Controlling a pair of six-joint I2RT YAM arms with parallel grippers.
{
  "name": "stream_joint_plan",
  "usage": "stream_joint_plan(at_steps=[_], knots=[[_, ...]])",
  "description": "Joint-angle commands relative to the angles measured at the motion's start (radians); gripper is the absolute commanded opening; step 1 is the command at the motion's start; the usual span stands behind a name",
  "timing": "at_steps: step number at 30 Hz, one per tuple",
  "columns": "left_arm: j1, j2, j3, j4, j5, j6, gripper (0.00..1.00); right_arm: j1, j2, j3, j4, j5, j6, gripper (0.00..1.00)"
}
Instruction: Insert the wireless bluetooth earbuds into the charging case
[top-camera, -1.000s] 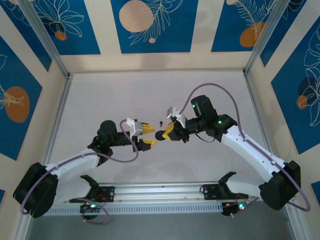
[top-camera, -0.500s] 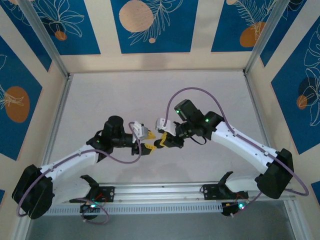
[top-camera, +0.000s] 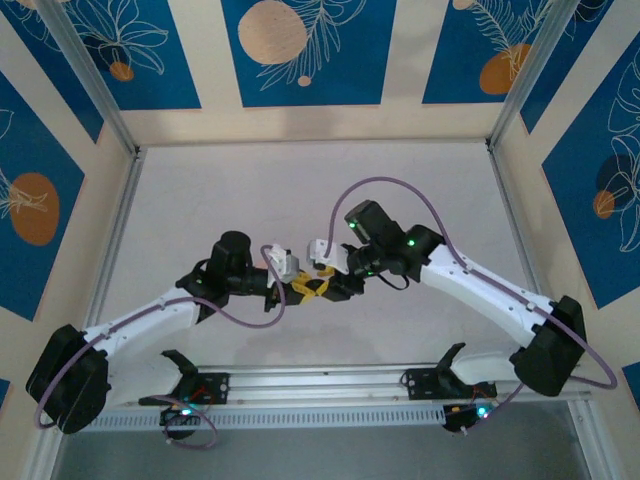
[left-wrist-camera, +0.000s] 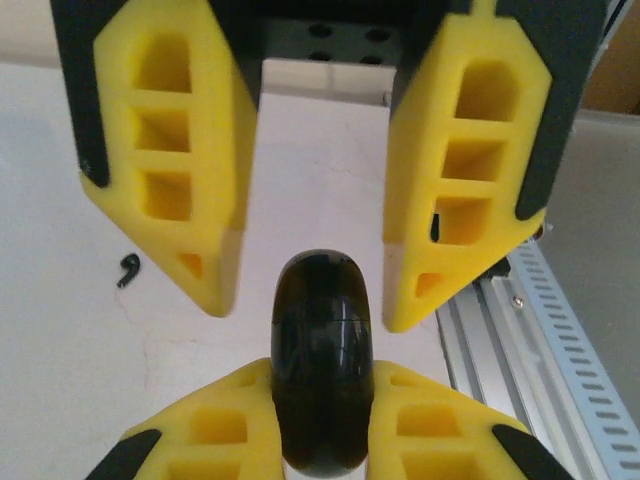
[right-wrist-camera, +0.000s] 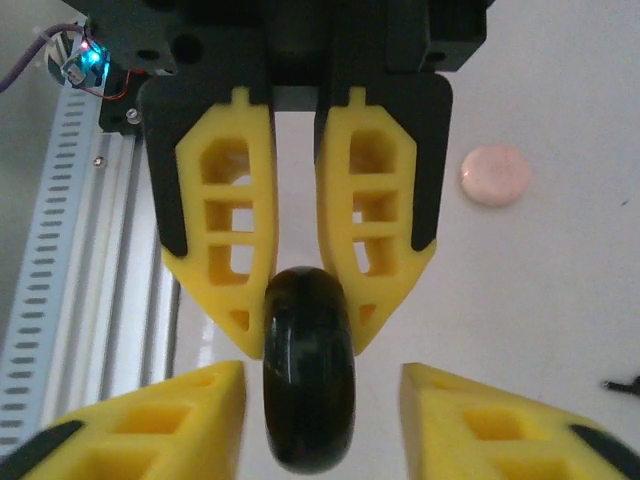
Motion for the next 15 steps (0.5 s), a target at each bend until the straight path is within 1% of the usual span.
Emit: stream_joint_plan(at_steps=[1,4,6,8,12,15], knots=[[-0.01,-0.011,-0.053,0.201,0.049,-0.093,0.09,-0.086,-0.126,-0.098,0.142,-0.16,0.046,0.49],[-0.011,0.003,-0.087,0.355,0.058,-0.167,0.09,-0.171,-0.209,-0.204,0.282,-0.328,0.112,0.51],[-0.01,0.019,-0.105,0.465,0.07,-0.217,0.09,-0.21,-0.237,-0.258,0.374,-0.412,0.156,0.52],[-0.011,0.037,-0.11,0.535,0.084,-0.255,0.1,-0.227,-0.237,-0.278,0.421,-0.465,0.19,0.53],[-0.011,0.07,-0.117,0.663,0.101,-0.329,0.1,-0.228,-0.196,-0.274,0.459,-0.52,0.22,0.53],[-0.011,0.089,-0.121,0.723,0.096,-0.362,0.1,-0.227,-0.165,-0.263,0.485,-0.556,0.232,0.54]])
